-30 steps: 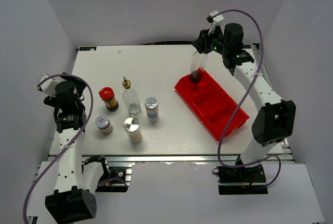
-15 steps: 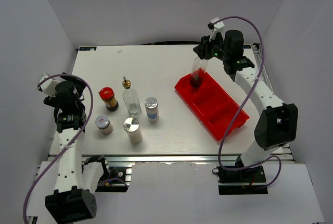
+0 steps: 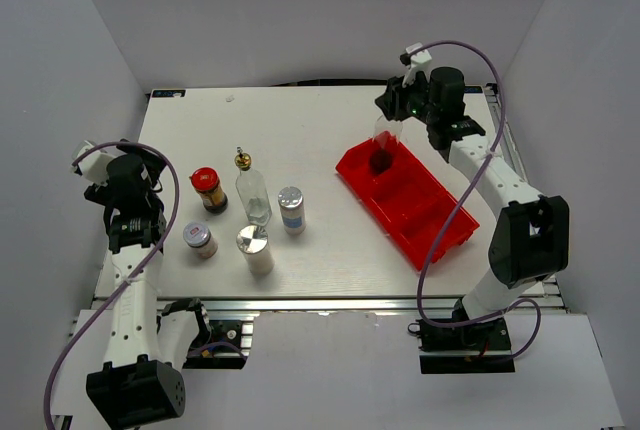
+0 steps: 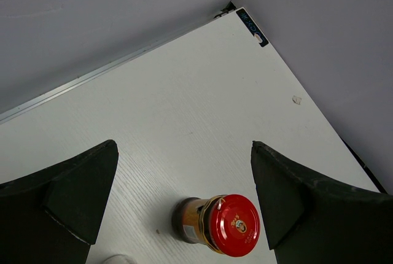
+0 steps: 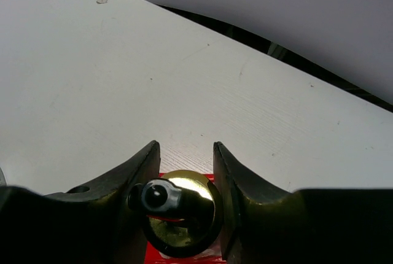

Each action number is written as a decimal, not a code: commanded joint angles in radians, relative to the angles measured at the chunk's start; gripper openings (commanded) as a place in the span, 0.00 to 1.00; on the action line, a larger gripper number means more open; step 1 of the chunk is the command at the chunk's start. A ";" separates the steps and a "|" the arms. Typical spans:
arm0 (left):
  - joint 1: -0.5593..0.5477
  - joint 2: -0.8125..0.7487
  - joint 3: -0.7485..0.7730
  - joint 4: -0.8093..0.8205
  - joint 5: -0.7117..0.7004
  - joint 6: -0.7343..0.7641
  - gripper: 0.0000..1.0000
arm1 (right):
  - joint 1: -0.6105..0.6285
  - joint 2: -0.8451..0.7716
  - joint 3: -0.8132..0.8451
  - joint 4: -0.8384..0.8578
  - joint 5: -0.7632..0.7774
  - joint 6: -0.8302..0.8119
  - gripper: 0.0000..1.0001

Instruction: Organize the condiment bottles

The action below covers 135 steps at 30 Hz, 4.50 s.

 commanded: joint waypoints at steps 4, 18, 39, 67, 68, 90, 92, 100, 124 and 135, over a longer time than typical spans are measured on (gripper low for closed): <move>0.000 -0.004 0.046 -0.016 -0.012 -0.003 0.98 | -0.008 -0.037 -0.039 0.135 0.031 -0.007 0.43; 0.001 -0.010 0.067 -0.064 -0.015 -0.019 0.98 | -0.008 -0.083 -0.002 0.048 -0.045 -0.004 0.89; 0.001 0.002 0.098 -0.137 0.050 -0.056 0.98 | 0.257 -0.215 0.231 -0.365 -0.139 -0.174 0.89; -0.031 0.043 -0.010 -0.131 0.234 -0.039 0.98 | 0.713 0.290 0.325 0.115 0.119 -0.001 0.87; -0.031 0.042 -0.013 -0.133 0.231 -0.036 0.98 | 0.715 0.301 0.328 0.127 0.114 0.001 0.86; -0.031 0.005 -0.028 -0.134 0.196 -0.031 0.98 | 0.717 0.304 0.512 0.101 0.183 -0.090 0.00; -0.031 0.004 -0.027 -0.134 0.200 -0.030 0.98 | 0.704 0.270 0.532 0.116 0.215 -0.102 0.00; -0.032 -0.006 -0.025 -0.139 0.202 -0.026 0.98 | 0.620 0.132 0.596 0.080 0.238 -0.131 0.00; -0.031 0.027 -0.023 -0.116 0.196 -0.034 0.98 | 0.316 -0.055 0.352 -0.086 0.166 -0.154 0.00; -0.031 0.030 -0.028 -0.111 0.196 -0.039 0.98 | 0.301 -0.058 0.230 -0.022 0.174 -0.134 0.00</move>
